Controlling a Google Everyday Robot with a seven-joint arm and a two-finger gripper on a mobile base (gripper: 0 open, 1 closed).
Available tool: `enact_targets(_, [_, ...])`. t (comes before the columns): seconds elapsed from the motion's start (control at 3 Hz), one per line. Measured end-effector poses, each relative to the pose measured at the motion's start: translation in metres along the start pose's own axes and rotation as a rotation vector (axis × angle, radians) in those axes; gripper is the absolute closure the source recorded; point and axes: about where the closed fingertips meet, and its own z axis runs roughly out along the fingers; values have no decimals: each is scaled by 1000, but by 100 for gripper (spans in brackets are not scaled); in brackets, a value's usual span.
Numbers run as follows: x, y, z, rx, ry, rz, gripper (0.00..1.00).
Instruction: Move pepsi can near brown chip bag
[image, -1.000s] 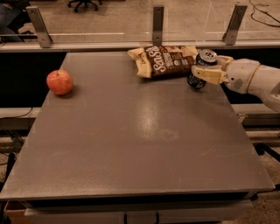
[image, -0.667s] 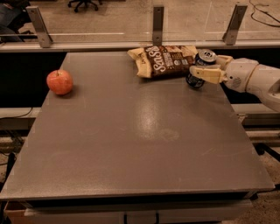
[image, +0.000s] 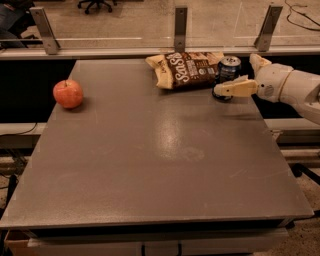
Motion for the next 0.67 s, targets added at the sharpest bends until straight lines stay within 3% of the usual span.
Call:
enact_targets(0.33, [-10, 11, -19, -30, 29, -43, 0])
enact_targets(0.67, [-36, 36, -65, -57, 72, -134, 0])
